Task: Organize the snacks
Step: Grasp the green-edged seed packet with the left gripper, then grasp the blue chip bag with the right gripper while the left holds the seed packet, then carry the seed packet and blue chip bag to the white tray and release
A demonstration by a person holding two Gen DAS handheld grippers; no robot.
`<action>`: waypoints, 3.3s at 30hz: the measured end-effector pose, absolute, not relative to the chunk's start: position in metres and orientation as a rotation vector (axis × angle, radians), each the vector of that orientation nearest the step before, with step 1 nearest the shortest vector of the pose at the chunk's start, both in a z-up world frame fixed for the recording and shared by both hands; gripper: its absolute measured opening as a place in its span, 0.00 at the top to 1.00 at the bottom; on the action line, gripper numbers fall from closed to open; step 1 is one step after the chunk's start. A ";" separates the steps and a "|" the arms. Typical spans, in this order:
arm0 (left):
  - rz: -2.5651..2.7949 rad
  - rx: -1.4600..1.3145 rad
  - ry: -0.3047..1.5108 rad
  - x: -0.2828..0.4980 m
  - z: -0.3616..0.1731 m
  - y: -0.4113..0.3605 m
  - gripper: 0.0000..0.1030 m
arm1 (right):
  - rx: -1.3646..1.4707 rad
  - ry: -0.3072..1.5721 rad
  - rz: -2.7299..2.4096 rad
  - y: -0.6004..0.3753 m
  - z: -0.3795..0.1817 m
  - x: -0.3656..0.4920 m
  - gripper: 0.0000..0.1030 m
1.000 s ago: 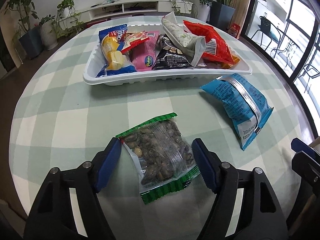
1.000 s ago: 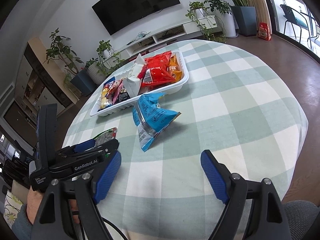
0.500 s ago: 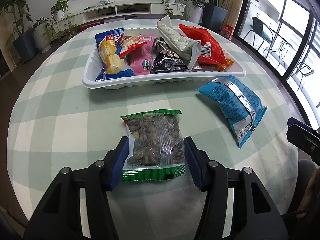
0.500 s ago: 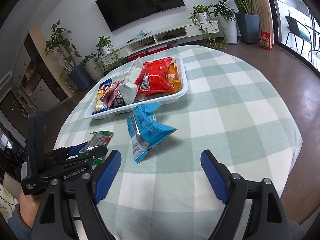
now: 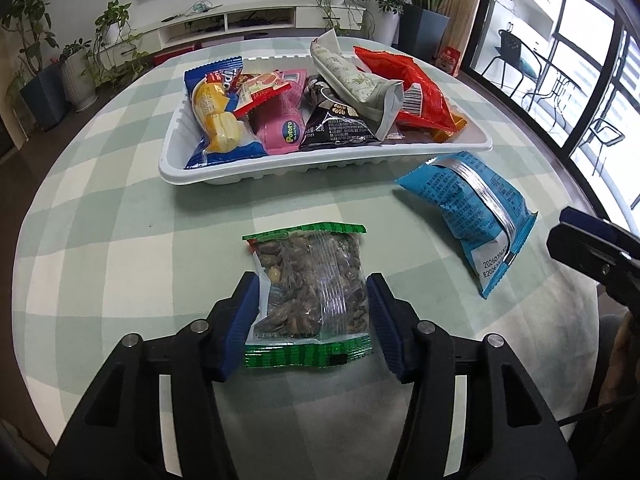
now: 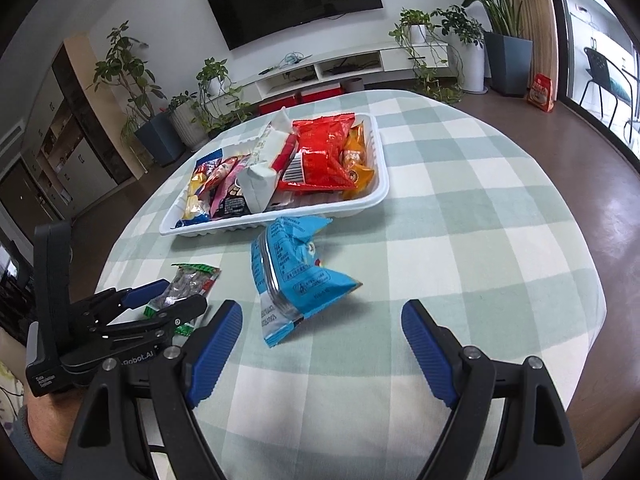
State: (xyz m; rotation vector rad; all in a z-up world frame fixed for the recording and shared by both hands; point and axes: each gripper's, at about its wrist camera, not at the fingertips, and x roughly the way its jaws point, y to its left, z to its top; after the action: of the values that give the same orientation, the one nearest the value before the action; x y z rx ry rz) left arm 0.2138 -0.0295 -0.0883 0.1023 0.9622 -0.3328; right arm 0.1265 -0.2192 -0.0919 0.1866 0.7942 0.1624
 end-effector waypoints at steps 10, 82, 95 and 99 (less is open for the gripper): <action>-0.376 0.106 0.949 0.214 -0.087 -0.025 0.69 | 0.018 0.852 0.253 -0.190 -0.098 0.171 0.18; -0.446 0.027 0.855 0.357 -0.072 0.000 0.70 | 0.100 1.089 0.375 -0.112 -0.080 0.395 0.57; -0.465 0.017 0.842 0.365 -0.086 0.002 0.70 | 0.110 1.079 0.366 -0.112 -0.097 0.394 0.58; -0.461 0.010 0.841 0.367 -0.087 0.006 0.70 | 0.099 1.070 0.370 -0.113 -0.099 0.394 0.58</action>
State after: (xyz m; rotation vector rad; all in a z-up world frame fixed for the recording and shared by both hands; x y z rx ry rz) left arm 0.3667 0.0058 -0.0867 0.0103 0.8413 -0.4610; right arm 0.3941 -0.1125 -0.0986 0.0991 1.0700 0.3703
